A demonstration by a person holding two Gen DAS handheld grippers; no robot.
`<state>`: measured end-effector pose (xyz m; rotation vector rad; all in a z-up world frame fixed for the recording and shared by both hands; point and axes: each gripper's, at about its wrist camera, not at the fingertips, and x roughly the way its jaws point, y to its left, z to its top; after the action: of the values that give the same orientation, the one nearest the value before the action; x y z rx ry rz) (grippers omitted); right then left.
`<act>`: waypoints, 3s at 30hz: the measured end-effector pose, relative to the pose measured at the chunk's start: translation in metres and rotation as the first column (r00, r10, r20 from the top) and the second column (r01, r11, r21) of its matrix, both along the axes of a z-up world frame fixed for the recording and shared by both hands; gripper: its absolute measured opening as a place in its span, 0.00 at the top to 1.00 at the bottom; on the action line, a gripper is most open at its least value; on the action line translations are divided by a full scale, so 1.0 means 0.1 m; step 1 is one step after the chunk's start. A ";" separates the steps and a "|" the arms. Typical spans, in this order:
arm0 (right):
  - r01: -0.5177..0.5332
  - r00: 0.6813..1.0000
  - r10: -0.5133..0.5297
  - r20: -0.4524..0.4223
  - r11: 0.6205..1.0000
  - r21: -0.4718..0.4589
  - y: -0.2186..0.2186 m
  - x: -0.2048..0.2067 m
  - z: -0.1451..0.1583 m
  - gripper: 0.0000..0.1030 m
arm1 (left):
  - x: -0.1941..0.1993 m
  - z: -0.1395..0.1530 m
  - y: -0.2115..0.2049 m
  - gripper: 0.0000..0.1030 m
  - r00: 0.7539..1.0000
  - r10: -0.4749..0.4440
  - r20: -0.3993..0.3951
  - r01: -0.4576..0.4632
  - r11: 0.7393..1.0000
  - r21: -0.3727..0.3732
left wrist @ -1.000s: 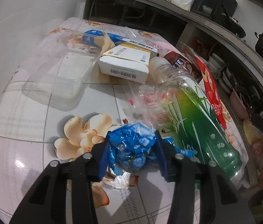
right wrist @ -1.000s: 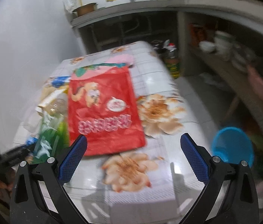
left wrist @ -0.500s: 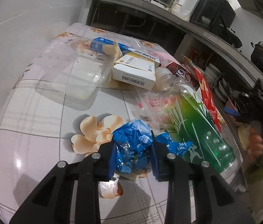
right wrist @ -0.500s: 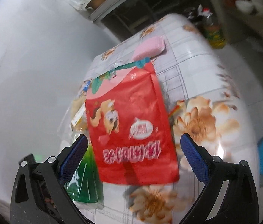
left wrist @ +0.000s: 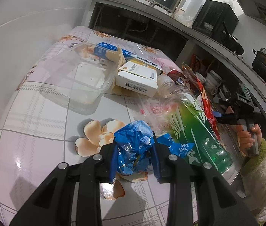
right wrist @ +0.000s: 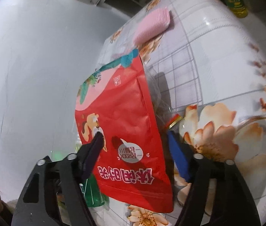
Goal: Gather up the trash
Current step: 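Lift the red snack bag with the right tool and carry it toward the blue wastebasket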
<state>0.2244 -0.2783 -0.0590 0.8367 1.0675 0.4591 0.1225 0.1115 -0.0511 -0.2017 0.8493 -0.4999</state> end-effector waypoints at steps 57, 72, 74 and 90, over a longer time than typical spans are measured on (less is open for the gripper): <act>0.253 0.889 0.376 0.262 0.075 -0.965 1.99 -1.78 0.78 1.00 | -0.43 0.90 -0.52 0.72 0.971 -0.076 0.228 0.074 0.997 0.021; 0.414 0.897 0.070 0.436 0.210 -0.886 1.03 -1.99 1.36 1.00 | -0.42 1.07 -0.96 0.72 0.952 -0.160 0.262 0.160 0.987 0.021; 0.432 0.896 0.019 0.444 0.203 -0.879 0.85 -2.04 1.36 1.00 | -0.38 1.10 -1.07 0.72 0.951 -0.173 0.254 0.176 0.984 0.013; 0.245 0.964 -0.008 0.267 0.423 -0.872 -0.24 -0.66 0.24 1.00 | -0.11 0.99 -2.04 0.72 0.946 -0.303 0.115 0.305 0.952 -0.005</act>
<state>0.1583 -0.3018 -0.0355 -0.1382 0.8427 -0.2035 0.1111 -0.0927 0.0474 -0.0613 0.7676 -0.8033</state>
